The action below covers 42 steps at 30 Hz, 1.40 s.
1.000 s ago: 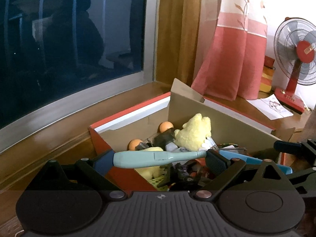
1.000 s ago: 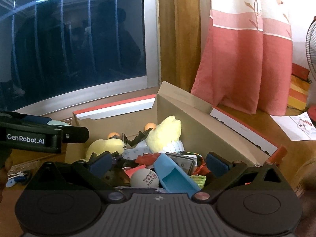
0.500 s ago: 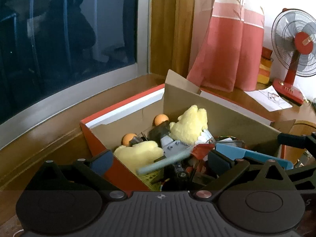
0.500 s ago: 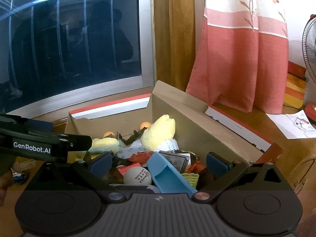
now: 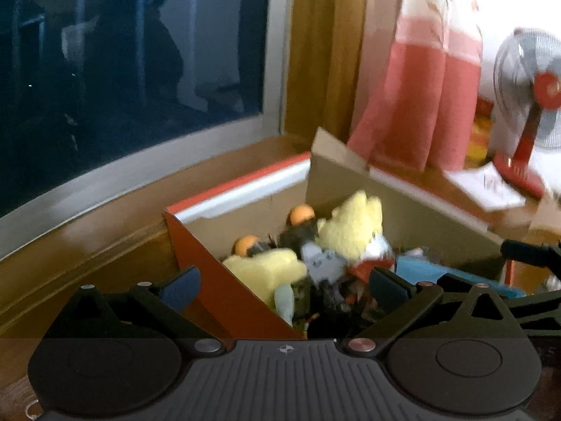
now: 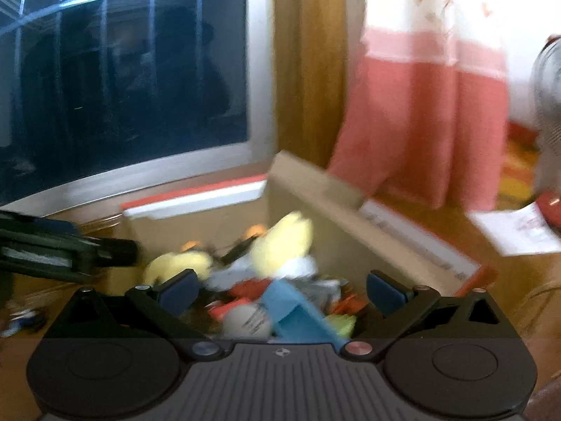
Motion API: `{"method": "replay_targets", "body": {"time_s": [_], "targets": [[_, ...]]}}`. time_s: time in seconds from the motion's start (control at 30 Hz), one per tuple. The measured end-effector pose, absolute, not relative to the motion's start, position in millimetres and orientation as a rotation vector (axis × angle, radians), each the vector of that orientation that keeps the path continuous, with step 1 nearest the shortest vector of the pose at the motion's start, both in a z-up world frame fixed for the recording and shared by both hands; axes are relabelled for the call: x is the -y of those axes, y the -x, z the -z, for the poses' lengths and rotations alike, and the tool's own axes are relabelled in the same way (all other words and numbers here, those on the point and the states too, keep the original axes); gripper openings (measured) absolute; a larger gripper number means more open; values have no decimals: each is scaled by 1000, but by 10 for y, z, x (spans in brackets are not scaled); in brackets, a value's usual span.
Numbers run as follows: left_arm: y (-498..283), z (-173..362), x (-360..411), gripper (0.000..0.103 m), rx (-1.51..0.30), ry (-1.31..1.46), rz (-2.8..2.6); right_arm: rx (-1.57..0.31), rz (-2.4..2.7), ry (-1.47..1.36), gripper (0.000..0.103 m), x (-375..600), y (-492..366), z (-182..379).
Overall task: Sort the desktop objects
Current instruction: 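Withdraw both open tools from the box back over the desk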
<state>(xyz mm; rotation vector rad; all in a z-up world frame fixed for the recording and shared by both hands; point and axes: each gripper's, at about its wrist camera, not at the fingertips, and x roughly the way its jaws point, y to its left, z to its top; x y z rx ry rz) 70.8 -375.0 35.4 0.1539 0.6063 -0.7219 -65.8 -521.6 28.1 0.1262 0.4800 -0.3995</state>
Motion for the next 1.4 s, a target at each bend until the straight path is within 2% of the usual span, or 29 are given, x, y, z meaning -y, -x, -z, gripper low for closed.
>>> {"method": "replay_targets", "body": {"time_s": [0.23,0.93,1.4], "targets": [[-765,-429,3392,103,-603,-31,678,-473,418,-129,103,5129,572,-315],[-593,-380,1989,103,-650,-16,323,-465,79,-65,103,3963,193,-394],[-402,-97,1081,103,-739,12,116,-515,-98,-39,103,3211,-16,-315]]}}
